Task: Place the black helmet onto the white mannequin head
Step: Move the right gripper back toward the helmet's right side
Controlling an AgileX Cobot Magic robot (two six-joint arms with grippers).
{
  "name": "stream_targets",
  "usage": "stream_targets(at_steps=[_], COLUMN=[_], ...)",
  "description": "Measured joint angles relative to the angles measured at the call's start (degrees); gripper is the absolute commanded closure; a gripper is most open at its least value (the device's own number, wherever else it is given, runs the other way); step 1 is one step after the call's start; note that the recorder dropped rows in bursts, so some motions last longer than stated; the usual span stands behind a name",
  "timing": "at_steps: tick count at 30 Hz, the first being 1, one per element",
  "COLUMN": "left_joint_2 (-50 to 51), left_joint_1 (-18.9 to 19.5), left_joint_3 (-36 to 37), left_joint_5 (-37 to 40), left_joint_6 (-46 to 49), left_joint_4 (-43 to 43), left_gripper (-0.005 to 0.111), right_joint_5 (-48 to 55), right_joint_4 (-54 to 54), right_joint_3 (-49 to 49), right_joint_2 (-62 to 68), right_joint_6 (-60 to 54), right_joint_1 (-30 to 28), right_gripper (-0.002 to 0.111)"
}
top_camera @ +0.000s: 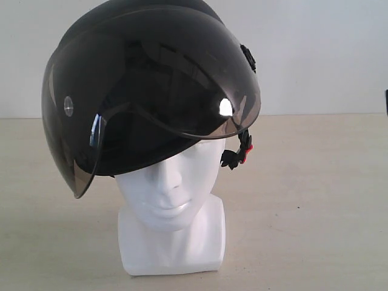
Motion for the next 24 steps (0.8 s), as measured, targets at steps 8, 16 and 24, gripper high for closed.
stream_targets(at_steps=[8,16,24], left_joint_2=[0.0,0.0,0.0], left_joint_1=[0.0,0.0,0.0], left_joint_3=[0.0,0.0,0.0], left_joint_5=[0.0,0.0,0.0], left_joint_6=[0.0,0.0,0.0], left_joint_4=[0.0,0.0,0.0], left_gripper=[0.094,0.094,0.094], right_joint_5=[3.7,7.0,17.7], right_joint_4=[-5.6,-7.9,0.7], right_joint_3=[-9.7,-17.9,-22.0], right_joint_2=[8.7,11.7,13.5], right_joint_6=[-2.8,-3.3,-11.6], right_joint_1=[0.0,0.0,0.0], right_gripper=[0.108,0.108,0.108])
